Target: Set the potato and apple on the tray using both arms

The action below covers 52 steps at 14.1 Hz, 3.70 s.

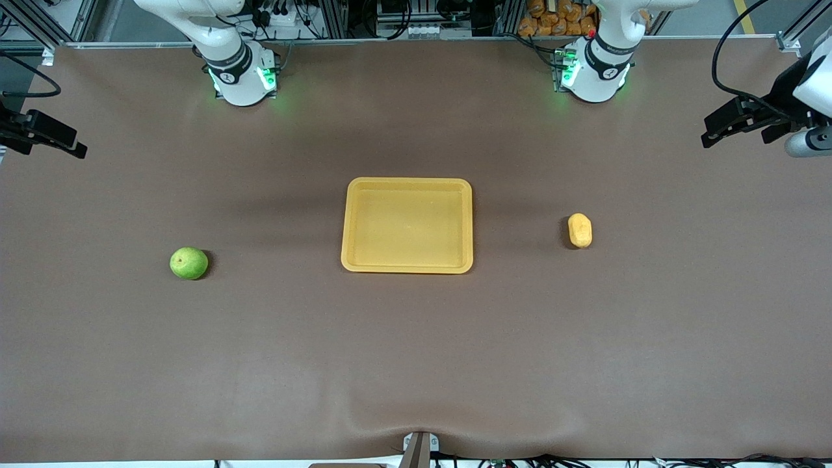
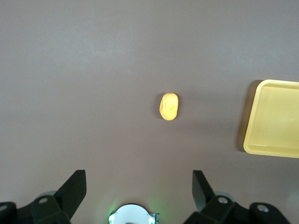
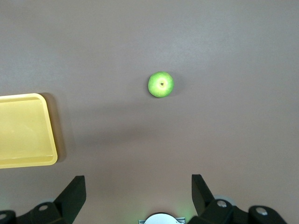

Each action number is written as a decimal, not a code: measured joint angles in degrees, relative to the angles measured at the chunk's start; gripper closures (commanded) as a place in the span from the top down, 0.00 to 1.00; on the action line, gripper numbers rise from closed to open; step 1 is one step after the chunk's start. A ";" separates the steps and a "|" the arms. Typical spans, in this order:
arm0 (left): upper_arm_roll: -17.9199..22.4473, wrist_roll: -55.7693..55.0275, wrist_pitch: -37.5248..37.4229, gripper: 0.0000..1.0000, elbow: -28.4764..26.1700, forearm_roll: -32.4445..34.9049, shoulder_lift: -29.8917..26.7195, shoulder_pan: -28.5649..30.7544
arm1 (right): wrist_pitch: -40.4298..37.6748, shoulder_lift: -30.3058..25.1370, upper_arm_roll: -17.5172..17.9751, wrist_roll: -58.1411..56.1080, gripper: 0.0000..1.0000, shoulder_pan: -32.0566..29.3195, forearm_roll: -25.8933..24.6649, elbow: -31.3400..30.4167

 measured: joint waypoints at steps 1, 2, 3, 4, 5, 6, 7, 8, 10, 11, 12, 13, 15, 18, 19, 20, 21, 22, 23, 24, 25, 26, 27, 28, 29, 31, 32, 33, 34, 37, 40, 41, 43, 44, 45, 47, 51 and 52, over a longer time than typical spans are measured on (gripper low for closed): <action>-0.03 0.00 0.00 1.00 -0.02 0.00 0.08 -0.03 | 0.03 0.45 0.01 0.00 1.00 0.00 0.04 -0.01; -0.03 0.00 0.00 1.00 -0.11 0.00 0.11 -0.03 | 0.12 1.17 -0.01 0.00 1.00 -0.01 0.07 -0.01; -0.03 0.00 0.01 1.00 -0.27 0.00 0.13 -0.03 | 0.36 1.94 0.00 0.00 1.00 -0.01 0.12 0.00; -0.03 0.00 0.05 1.00 -0.40 0.00 0.15 -0.03 | 0.59 2.55 0.02 -0.01 1.00 0.00 0.17 0.03; -0.03 0.00 0.06 1.00 -0.48 0.00 0.17 -0.03 | 0.70 2.89 0.04 -0.02 1.00 0.01 0.21 0.09; -0.03 0.00 0.06 1.00 -0.56 0.00 0.18 -0.03 | 0.70 3.04 0.08 -0.05 1.00 0.06 0.22 0.16; -0.03 0.00 0.06 1.00 -0.71 0.00 0.18 -0.03 | 0.73 3.17 0.14 -0.11 1.00 0.27 0.23 0.20; -0.04 0.00 0.06 1.00 -0.91 0.00 0.19 -0.03 | 0.84 3.39 0.23 -0.13 1.00 0.73 0.22 0.22; -0.05 0.01 0.06 1.00 -1.19 0.00 0.21 -0.04 | 1.12 3.92 0.30 -0.12 1.00 1.83 0.20 0.26; -0.05 0.01 0.06 1.00 -1.22 0.00 0.22 -0.04 | 1.19 4.07 0.30 -0.12 1.00 2.08 0.20 0.27; -0.05 0.01 0.06 1.00 -1.22 0.00 0.23 -0.04 | 1.21 4.16 0.30 -0.12 1.00 2.13 0.20 0.31; -0.05 0.01 0.06 1.00 -1.22 0.00 0.23 -0.04 | 1.21 4.25 0.28 -0.12 1.00 2.13 0.20 0.36; -0.05 0.01 0.08 1.00 -1.22 0.00 0.23 -0.04 | 1.21 4.49 0.28 -0.12 1.00 2.13 0.20 0.40; -0.05 0.01 0.41 1.00 -1.22 0.00 0.23 -0.04 | 1.22 4.93 0.28 -0.12 1.00 2.13 0.21 0.50; -0.05 0.01 0.58 1.00 -1.23 0.00 0.27 -0.04 | 1.22 5.01 0.28 -0.12 1.00 2.13 0.21 0.54; -0.05 0.01 0.70 1.00 -1.23 0.00 0.38 -0.04 | 1.22 5.06 0.28 -0.12 1.00 2.13 0.21 0.62; -0.05 0.01 0.93 1.00 -1.25 0.00 0.60 -0.04 | 1.22 5.08 0.28 -0.12 1.00 2.13 0.21 0.70; -0.05 0.01 1.25 1.00 -1.34 0.00 0.89 -0.04 | 1.22 5.08 0.28 -0.12 1.00 2.13 0.21 0.79; -0.05 0.01 1.69 1.00 -1.60 0.00 1.23 -0.04 | 1.22 5.08 0.25 -0.11 1.00 2.12 0.21 0.94; -0.05 0.01 2.53 1.00 -2.19 0.00 1.55 -0.04 | 1.22 5.08 0.17 -0.11 1.00 2.09 0.21 1.09; -0.05 0.01 3.83 1.00 -3.18 0.00 1.79 -0.04 | 1.22 5.08 0.10 -0.11 1.00 2.05 0.21 1.22; -0.05 0.01 5.60 1.00 -4.45 0.00 1.98 -0.06 | 1.22 5.09 0.07 -0.11 1.00 2.03 0.21 1.30; -0.06 0.01 8.09 1.00 -6.13 0.00 2.15 -0.13 | 1.22 5.10 0.07 -0.11 1.00 2.03 0.21 1.49; -0.07 0.01 11.12 1.00 -8.21 0.00 2.29 -0.26 | 1.22 5.10 0.07 -0.11 1.00 2.03 0.21 1.71; -0.07 0.01 14.43 1.00 -10.56 0.00 2.43 -0.38 | 1.22 5.10 0.07 -0.11 1.00 2.03 0.21 1.92; -0.08 0.00 21.05 1.00 -15.46 0.00 2.85 -0.55 | 1.22 5.29 0.10 -0.11 1.00 2.05 0.22 2.01; -0.13 -0.04 24.05 1.00 -17.67 0.00 3.09 -0.59 | 1.22 5.67 0.14 -0.11 1.00 2.08 0.23 2.01; -0.28 -0.37 26.80 1.00 -19.75 0.00 3.31 -0.62 | 1.23 6.19 0.16 -0.11 1.00 2.10 0.23 2.01; -0.60 -1.03 29.43 1.00 -21.82 0.00 3.42 -0.63 | 1.31 6.71 0.16 -0.11 1.00 2.09 0.23 2.01; -2.20 -5.92 36.39 1.00 -27.53 0.00 3.71 -0.72 | 1.42 7.40 0.12 -0.11 1.00 2.08 0.22 2.13; -3.83 -8.89 43.15 1.00 -31.93 0.00 5.23 -0.82 | 1.42 7.42 0.09 -0.11 1.00 2.07 0.19 2.75; -3.94 -9.07 44.90 1.00 -32.98 0.00 6.04 -0.82 | 1.42 7.44 0.07 -0.11 1.00 2.05 0.18 2.95; -3.94 -9.07 46.68 1.00 -34.12 0.00 8.20 -0.79 | 1.88 8.28 0.00 -0.11 1.00 1.92 0.18 2.95; -3.94 -9.07 47.59 1.00 -34.35 0.00 9.44 -0.79 | 2.71 9.56 -0.01 -0.11 1.00 1.90 0.18 2.91; -3.94 -9.07 48.85 1.00 -34.43 0.00 10.77 -0.79 | 3.70 11.32 0.04 -0.11 1.00 1.95 0.18 2.90; -3.93 -9.07 51.88 1.00 -34.75 0.00 13.27 -0.79 | 5.34 15.27 0.17 -0.11 1.00 2.12 0.18 2.94; -3.94 -9.07 61.78 1.00 -39.44 0.01 16.56 -0.79 | 7.74 19.40 0.20 -0.10 1.00 2.23 0.23 3.09; -3.94 -9.07 62.88 1.00 -40.65 0.01 16.83 -0.79 | 7.74 20.16 0.23 -0.10 1.00 2.45 0.25 3.09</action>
